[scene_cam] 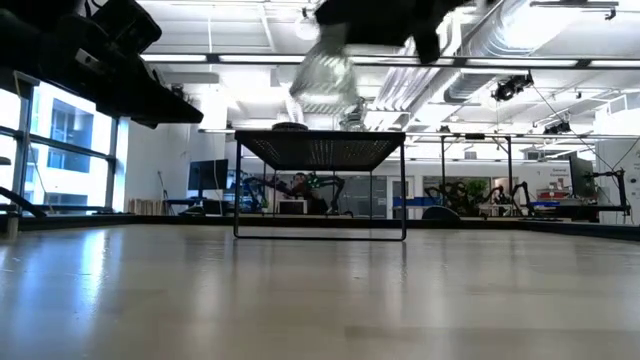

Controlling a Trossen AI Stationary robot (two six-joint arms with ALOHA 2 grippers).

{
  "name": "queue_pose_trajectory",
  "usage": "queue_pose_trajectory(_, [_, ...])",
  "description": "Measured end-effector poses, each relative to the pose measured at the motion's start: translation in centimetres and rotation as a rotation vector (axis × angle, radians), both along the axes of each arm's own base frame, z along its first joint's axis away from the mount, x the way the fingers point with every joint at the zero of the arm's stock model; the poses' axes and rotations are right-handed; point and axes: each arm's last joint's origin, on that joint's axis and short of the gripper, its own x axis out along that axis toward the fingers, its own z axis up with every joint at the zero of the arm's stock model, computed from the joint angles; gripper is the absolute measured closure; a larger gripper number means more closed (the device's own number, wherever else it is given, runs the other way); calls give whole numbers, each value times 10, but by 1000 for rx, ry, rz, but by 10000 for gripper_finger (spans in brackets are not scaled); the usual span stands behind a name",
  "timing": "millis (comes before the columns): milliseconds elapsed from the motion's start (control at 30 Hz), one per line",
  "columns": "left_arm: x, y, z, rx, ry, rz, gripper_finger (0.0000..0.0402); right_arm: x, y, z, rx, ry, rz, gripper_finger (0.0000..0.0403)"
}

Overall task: Pick & Place candle stick holders
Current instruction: Put the green glass candle holder on the shelf aligned with the other green glass candle holders

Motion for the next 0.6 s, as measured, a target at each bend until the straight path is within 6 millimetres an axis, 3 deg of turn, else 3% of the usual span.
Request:
queue_pose_trajectory(133, [0,0,0,0,0,0,390,-19,-24,32,-22,16,-90,265])
queue_pose_trajectory(233, [0,0,0,0,0,-1,390,-23,-49,45,-32,25,-156,266])
queue_pose_trajectory(433, [0,0,0,-1,0,-2,390,-13,-101,37,-24,109,-221,270])
queue_pose_trajectory(600, [0,0,0,1,5,-2,390,-12,-123,33,-23,141,-264,263])
